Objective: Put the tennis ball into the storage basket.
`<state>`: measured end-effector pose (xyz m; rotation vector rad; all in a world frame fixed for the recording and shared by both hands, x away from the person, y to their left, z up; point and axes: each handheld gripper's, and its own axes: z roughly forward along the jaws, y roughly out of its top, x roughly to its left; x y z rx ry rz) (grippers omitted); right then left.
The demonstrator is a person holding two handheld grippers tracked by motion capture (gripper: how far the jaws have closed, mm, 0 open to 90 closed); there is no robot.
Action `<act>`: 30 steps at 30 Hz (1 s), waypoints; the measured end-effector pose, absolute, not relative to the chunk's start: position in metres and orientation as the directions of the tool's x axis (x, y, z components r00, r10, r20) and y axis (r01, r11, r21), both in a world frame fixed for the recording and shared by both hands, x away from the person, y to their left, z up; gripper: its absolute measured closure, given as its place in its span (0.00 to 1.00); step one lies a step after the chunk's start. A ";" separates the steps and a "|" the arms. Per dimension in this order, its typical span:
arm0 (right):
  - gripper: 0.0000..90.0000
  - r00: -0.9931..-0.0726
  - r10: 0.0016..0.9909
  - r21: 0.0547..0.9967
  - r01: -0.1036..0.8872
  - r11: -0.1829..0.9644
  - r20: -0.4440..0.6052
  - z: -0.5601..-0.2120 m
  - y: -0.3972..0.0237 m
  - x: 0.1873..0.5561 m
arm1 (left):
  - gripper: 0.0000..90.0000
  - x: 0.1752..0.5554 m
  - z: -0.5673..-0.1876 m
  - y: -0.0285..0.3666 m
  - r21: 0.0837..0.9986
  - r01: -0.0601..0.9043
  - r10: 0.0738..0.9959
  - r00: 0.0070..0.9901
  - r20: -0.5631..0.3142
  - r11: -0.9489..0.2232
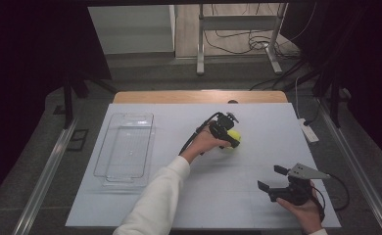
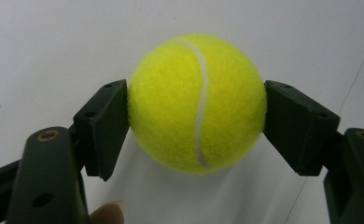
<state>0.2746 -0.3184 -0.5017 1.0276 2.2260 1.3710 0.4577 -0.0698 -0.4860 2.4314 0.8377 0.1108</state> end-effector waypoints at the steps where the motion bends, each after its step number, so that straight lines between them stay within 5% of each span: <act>1: 0.10 -0.685 0.723 0.872 0.405 0.277 0.088 -0.502 -0.318 0.275 | 0.30 0.457 -0.486 -0.070 0.532 0.539 0.586 0.804 -0.096 -0.653; 30: 0.10 -0.681 0.727 0.871 0.405 0.277 0.085 -0.502 -0.318 0.275 | 0.31 0.443 -0.467 -0.044 0.605 0.505 0.573 0.814 -0.097 -0.615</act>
